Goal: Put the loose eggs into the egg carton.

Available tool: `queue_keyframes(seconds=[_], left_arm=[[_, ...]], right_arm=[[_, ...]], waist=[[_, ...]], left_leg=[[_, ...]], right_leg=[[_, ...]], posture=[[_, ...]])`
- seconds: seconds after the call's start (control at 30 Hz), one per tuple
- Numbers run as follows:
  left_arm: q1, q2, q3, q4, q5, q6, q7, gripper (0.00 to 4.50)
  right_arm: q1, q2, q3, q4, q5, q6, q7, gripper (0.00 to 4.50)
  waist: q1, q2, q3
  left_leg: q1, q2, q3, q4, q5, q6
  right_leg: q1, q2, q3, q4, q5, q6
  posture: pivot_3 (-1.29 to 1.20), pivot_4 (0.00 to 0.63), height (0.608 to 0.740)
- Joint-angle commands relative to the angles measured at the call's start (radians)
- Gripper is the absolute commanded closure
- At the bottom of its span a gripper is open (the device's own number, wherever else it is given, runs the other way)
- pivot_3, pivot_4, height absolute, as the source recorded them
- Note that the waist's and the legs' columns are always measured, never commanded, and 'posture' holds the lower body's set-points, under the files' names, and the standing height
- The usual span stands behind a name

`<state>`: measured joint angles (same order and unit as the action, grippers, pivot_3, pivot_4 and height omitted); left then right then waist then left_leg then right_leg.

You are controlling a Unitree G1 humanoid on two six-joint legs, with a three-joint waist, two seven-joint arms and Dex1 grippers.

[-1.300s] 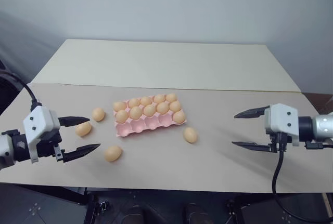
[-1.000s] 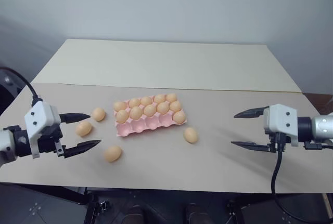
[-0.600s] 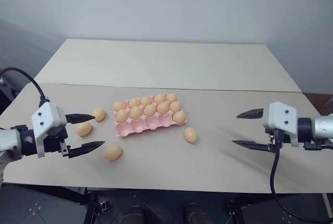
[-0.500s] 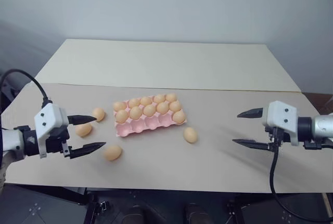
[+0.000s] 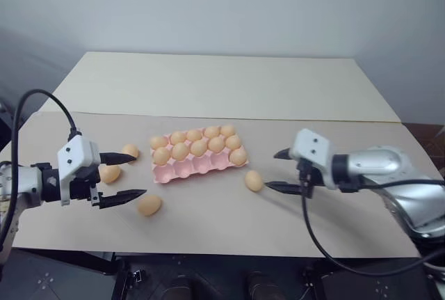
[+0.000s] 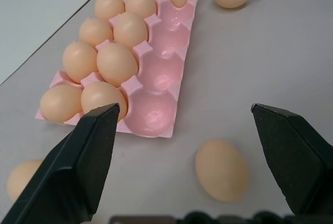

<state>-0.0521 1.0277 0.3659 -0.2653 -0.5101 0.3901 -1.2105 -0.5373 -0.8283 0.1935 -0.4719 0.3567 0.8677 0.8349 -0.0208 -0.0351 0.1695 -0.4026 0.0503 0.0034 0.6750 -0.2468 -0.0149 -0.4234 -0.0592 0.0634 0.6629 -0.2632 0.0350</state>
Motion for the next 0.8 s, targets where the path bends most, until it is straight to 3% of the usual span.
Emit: queue_keyframes(seconds=[0.03,0.23,0.53,0.63,0.8], left_arm=[[-0.005,0.019,0.009,-0.015,0.002,-0.012,-0.005,0.11],[0.004,0.015,0.009,-0.026,0.006,-0.008,0.005,0.11],[-0.006,0.01,-0.006,-0.02,0.01,-0.015,0.011,0.11],[-0.007,0.01,-0.01,-0.021,0.009,-0.015,0.013,0.08],[-0.006,0.013,-0.011,-0.024,0.007,-0.014,0.016,0.08]], right_arm=[[-0.054,0.061,0.057,0.018,-0.042,0.108,-0.09,0.28],[-0.085,0.14,0.118,0.063,-0.087,0.199,-0.169,0.28],[-0.11,0.196,0.128,0.139,-0.086,0.23,-0.173,0.28],[-0.108,0.205,0.133,0.145,-0.085,0.236,-0.171,0.84],[-0.106,0.211,0.128,0.14,-0.085,0.256,-0.176,2.55]], waist=[[0.0,0.0,0.0],[0.004,0.0,0.0],[0.001,0.0,0.0],[0.001,0.0,0.0],[0.001,0.0,0.0]], left_leg=[[0.0,0.0,0.0,0.0,0.0,0.0],[-0.001,0.0,0.0,0.0,0.0,0.0],[-0.001,0.0,0.0,0.0,0.0,0.0],[-0.001,0.0,0.0,0.0,0.0,0.0],[-0.001,0.0,0.0,0.0,0.0,0.0]], right_leg=[[0.0,0.0,0.0,0.0,0.0,0.0],[-0.001,0.0,-0.001,0.0,0.0,0.0],[-0.001,0.0,-0.001,0.0,0.0,0.0],[-0.001,0.0,-0.001,0.0,0.0,0.0],[-0.001,0.0,-0.001,0.0,0.0,0.0]], posture=[[0.0,0.15,0.74],[0.0,0.15,0.74],[0.0,0.15,0.74],[0.0,0.15,0.74],[0.0,0.15,0.74]])
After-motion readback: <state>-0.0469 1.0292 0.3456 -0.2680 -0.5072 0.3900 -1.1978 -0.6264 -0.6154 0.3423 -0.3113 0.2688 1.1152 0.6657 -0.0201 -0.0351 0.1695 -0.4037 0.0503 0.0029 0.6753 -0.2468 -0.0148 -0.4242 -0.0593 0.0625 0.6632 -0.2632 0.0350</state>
